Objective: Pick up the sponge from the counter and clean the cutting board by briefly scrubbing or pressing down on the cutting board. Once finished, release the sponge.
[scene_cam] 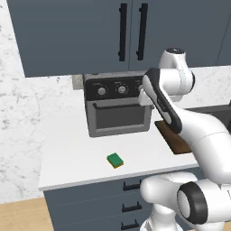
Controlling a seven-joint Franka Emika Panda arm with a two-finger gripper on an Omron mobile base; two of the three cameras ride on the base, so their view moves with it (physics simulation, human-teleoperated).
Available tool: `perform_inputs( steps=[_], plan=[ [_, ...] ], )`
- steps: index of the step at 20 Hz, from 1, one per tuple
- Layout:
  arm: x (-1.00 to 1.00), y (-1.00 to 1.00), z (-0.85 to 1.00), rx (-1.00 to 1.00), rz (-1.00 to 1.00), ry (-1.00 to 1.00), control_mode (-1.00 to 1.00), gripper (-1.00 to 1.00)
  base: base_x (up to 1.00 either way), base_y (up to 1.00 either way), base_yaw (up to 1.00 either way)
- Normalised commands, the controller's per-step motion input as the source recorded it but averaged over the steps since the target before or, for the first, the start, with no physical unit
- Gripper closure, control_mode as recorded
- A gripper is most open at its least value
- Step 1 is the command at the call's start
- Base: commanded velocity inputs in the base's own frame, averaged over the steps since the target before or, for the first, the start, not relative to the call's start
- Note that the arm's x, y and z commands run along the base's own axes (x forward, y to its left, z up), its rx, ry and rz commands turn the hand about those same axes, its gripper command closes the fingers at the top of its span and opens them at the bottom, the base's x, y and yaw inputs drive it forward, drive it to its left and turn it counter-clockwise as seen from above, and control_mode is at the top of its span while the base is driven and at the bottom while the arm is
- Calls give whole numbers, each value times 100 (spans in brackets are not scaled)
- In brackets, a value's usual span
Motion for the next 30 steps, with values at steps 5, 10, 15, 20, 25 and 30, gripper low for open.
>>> perform_inputs(
  steps=[5, 10, 15, 20, 25, 30],
  plan=[
    [-24, 30, -21, 0, 10, 2, -100, -100, 0, 0, 0],
    [-58, 63, -36, -4, 23, 4, -100, -100, 0, 0, 0],
    [-1, 8, -9, -1, 6, 5, -100, -100, 0, 0, 0],
    [0, 58, -32, -6, 6, 8, -100, -100, 0, 0, 0],
    [0, 65, -45, -9, 7, 15, -100, -100, 0, 0, 0],
    [0, 32, -41, -13, 6, 5, -100, -100, 0, 0, 0]
  ],
)
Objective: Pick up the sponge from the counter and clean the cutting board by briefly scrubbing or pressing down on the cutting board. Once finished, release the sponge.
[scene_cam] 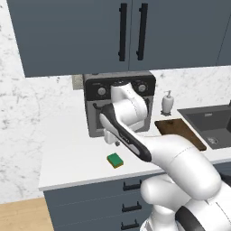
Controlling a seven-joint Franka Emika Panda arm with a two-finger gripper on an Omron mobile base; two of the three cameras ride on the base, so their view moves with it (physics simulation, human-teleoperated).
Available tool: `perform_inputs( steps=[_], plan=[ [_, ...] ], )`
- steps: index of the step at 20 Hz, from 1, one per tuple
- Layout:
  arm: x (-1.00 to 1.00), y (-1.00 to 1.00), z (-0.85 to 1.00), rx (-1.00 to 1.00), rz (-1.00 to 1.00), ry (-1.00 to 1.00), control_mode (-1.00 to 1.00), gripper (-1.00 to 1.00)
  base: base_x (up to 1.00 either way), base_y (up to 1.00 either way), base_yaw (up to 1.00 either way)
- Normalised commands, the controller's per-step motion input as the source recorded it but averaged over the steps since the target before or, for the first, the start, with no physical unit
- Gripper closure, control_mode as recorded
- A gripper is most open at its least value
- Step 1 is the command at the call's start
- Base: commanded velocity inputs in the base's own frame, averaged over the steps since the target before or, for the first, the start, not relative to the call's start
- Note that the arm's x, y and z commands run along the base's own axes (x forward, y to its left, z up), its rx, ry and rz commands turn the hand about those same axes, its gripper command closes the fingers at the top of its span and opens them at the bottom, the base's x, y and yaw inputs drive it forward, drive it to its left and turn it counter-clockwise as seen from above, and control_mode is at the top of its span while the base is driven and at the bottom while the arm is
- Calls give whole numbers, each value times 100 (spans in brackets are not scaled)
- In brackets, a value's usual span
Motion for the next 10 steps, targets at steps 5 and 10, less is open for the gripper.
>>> perform_inputs(
  steps=[5, 10],
  plan=[
    [3, 0, -33, -7, 0, 0, -100, -100, 0, 0, 0],
    [8, 0, -40, -1, 0, 4, -100, -100, 0, 0, 0]
  ],
)
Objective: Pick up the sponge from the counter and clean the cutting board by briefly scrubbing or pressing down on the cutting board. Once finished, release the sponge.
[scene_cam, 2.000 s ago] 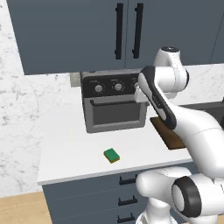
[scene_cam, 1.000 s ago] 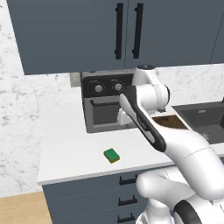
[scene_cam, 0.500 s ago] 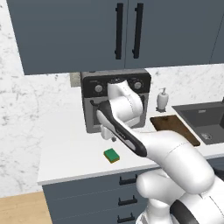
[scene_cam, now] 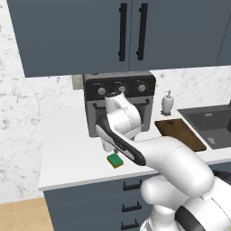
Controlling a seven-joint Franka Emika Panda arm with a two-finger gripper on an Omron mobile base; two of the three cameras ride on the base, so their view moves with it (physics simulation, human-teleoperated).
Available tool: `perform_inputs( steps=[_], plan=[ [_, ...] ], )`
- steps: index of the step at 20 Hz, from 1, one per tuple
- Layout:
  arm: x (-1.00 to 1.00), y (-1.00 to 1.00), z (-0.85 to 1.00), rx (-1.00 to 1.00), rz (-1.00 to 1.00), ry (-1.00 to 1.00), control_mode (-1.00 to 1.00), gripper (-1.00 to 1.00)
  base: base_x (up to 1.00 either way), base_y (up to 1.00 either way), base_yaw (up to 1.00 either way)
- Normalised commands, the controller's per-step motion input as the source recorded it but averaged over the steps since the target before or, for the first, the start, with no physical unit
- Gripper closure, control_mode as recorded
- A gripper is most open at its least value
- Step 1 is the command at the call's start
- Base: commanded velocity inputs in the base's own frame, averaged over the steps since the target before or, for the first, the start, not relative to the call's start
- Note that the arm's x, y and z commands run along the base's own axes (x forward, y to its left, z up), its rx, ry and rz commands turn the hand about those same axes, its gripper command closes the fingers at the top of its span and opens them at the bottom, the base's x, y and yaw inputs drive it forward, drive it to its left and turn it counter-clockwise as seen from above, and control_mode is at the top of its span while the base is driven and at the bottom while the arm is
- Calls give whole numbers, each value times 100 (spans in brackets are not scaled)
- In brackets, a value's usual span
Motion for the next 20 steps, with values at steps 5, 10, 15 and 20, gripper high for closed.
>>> perform_inputs(
  steps=[5, 10, 15, 20],
  plan=[
    [11, 4, -51, 0, 0, 4, -100, -100, 0, 0, 0],
    [20, 4, -46, 0, 0, 4, -100, -100, 0, 0, 0],
    [24, 3, -46, 0, 0, 3, -100, -100, 0, 0, 0],
    [19, 3, -40, 0, 0, 0, -100, -100, 0, 0, 0]
  ],
)
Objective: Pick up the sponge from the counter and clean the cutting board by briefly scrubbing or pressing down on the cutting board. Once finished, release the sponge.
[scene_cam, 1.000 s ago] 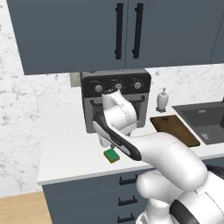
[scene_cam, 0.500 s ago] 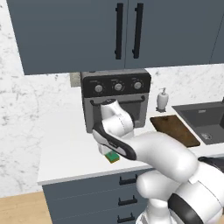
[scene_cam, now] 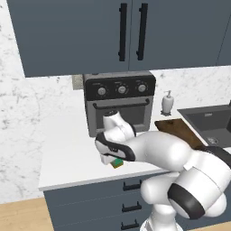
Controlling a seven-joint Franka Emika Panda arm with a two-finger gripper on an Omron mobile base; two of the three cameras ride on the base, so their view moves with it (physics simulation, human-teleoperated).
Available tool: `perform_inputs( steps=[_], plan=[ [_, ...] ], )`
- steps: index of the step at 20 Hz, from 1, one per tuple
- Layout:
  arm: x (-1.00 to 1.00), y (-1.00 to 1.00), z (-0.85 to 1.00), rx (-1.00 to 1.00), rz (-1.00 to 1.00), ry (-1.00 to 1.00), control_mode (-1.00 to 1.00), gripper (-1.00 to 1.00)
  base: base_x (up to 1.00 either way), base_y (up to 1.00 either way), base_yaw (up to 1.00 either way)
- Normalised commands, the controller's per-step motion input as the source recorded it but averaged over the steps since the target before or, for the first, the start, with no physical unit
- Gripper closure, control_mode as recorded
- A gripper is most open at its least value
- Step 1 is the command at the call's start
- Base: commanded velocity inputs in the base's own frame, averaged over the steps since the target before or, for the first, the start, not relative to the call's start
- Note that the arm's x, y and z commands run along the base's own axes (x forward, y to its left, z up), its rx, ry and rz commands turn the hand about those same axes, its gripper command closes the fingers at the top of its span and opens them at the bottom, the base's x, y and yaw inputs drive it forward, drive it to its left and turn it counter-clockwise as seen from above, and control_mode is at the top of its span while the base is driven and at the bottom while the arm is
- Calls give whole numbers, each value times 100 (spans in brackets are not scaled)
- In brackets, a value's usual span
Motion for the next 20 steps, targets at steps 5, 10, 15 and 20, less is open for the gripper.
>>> perform_inputs(
  steps=[5, 10, 15, 20],
  plan=[
    [14, 0, -35, 0, 0, 0, -100, -100, 0, 0, 0],
    [18, 0, -28, 0, 0, 0, -100, -100, 0, 0, 0],
    [22, 1, -18, 1, 0, 0, -100, -100, 0, 0, 0],
    [24, 2, -12, 2, 0, 0, -100, -100, 0, 0, 0]
  ],
)
